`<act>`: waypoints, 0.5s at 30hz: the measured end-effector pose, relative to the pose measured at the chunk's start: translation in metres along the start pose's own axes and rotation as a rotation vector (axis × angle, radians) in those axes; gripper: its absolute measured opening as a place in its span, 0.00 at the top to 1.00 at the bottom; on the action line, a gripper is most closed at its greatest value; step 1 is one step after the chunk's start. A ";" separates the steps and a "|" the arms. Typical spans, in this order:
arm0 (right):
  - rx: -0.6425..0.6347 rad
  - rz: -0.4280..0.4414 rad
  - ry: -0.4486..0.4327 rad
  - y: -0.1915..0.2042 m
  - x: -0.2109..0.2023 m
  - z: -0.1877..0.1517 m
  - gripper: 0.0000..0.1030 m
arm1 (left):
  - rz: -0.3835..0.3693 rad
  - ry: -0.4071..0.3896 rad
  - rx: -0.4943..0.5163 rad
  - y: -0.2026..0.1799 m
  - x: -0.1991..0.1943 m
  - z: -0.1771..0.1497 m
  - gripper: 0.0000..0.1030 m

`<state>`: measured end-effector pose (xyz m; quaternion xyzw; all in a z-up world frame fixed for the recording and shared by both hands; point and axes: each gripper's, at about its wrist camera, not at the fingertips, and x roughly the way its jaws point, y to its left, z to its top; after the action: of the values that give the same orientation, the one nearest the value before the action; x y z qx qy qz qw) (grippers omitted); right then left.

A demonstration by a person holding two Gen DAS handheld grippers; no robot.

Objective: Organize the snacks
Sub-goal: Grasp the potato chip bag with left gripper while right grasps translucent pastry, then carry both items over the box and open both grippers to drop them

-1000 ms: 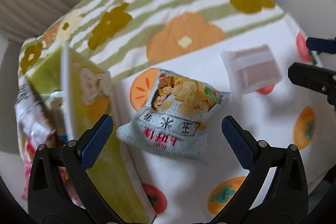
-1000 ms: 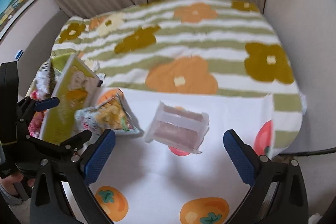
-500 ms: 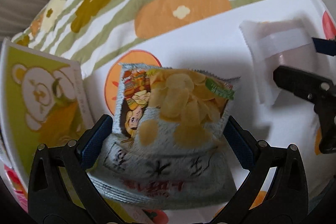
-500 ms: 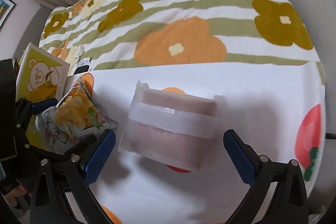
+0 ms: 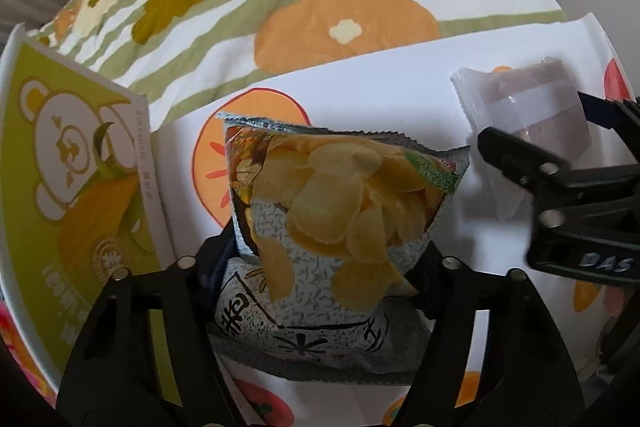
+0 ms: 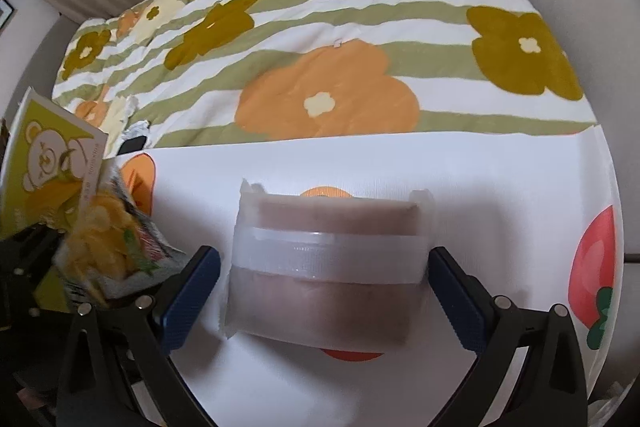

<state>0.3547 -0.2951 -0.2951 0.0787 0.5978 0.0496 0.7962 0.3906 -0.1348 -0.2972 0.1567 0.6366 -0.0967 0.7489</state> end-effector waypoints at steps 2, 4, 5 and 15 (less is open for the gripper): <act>-0.023 -0.027 -0.006 0.004 0.002 -0.001 0.01 | 0.011 -0.006 -0.014 0.002 -0.004 -0.003 0.38; -0.047 -0.050 -0.008 0.007 0.005 -0.001 0.01 | 0.029 -0.025 -0.026 0.003 -0.012 -0.008 0.38; -0.059 -0.062 -0.009 0.008 0.006 -0.001 0.01 | 0.034 -0.043 -0.036 0.004 -0.019 -0.011 0.38; -0.130 -0.120 -0.028 0.014 0.010 -0.006 0.01 | 0.036 -0.144 -0.113 0.012 -0.074 -0.028 0.38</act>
<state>0.3524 -0.2790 -0.3037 -0.0085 0.5857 0.0393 0.8095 0.3559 -0.1180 -0.2269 0.1182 0.5825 -0.0580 0.8021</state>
